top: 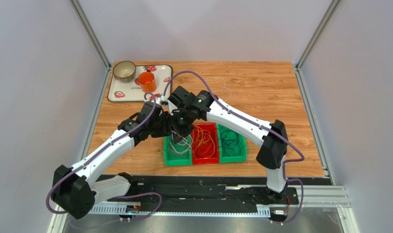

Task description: Untangle the cables

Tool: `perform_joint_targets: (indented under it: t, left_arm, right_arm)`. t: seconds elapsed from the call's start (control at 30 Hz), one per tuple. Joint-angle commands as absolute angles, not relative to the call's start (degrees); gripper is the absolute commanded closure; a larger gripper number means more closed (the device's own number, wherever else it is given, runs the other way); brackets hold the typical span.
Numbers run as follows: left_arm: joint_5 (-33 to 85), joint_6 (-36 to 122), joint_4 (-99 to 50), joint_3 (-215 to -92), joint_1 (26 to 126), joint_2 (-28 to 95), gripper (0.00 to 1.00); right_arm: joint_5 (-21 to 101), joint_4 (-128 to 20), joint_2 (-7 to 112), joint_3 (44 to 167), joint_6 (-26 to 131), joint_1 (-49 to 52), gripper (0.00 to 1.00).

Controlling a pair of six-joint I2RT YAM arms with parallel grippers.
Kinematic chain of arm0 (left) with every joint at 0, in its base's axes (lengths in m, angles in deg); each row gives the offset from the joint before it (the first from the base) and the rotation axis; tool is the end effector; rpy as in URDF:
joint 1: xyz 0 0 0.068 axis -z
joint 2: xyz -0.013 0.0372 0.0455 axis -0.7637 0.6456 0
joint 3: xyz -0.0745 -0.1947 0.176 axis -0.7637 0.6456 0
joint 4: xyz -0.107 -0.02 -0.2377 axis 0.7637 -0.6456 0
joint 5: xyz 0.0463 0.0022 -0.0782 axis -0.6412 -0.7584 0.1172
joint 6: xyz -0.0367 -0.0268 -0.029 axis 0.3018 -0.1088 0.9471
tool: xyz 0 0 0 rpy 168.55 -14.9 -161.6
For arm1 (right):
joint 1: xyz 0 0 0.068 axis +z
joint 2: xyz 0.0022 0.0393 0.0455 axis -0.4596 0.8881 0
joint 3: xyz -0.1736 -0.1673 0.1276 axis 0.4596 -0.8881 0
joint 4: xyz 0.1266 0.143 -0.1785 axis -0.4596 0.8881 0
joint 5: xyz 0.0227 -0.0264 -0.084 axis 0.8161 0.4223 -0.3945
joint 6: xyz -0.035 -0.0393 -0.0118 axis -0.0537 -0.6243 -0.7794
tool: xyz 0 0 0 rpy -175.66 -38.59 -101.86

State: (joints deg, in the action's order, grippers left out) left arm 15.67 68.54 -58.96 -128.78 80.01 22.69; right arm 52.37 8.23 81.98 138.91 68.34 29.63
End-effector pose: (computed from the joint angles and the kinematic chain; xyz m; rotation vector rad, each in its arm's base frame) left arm 0.1986 -0.1144 0.2532 -0.1554 2.4906 -0.4728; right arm 0.2113 0.3482 0.3151 -0.9699 2.7497 0.8241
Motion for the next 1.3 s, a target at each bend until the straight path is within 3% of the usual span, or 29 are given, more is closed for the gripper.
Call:
perform_joint_targets:
  t: [0.0, 0.33, 0.6, 0.63, 0.67, 0.77, 0.87, 1.27]
  left_arm:
    - [12.1, 67.4, -63.2, -132.3, 78.5, 19.0, 0.44]
    - [10.2, 65.9, -72.1, -137.6, 74.6, 14.8, 0.44]
    - [10.6, 66.5, -71.7, -137.0, 73.3, 11.5, 0.48]
    - [11.1, 66.5, -71.0, -135.8, 73.3, 10.2, 0.48]
    - [11.6, 66.7, -70.5, -135.2, 73.3, 9.6, 0.48]
    - [12.0, 66.5, -70.2, -134.4, 73.3, 8.0, 0.48]
    - [13.1, 65.9, -69.9, -134.2, 73.3, 7.2, 0.48]
    - [18.4, 66.0, -63.7, -131.0, 73.3, 7.0, 0.54]
  right_arm:
    - [52.4, 7.7, 81.8, 143.0, 66.3, 30.6, 1.00]
    - [49.1, 6.6, 84.9, 140.8, 65.4, 31.2, 1.00]
    - [34.5, 4.6, 89.4, 139.9, 67.0, 31.2, 1.00]
    - [33.7, 3.6, 89.4, 138.6, 67.1, 31.3, 0.96]
    - [32.4, 2.8, 89.5, 138.1, 67.5, 31.3, 0.78]
    - [30.0, 1.2, 89.2, 137.2, 67.6, 31.4, 0.53]
    - [27.5, 3.0, 89.0, 139.2, 66.8, 32.2, 0.44]
    - [17.7, 14.2, 88.3, 145.4, 63.9, 33.5, 0.44]
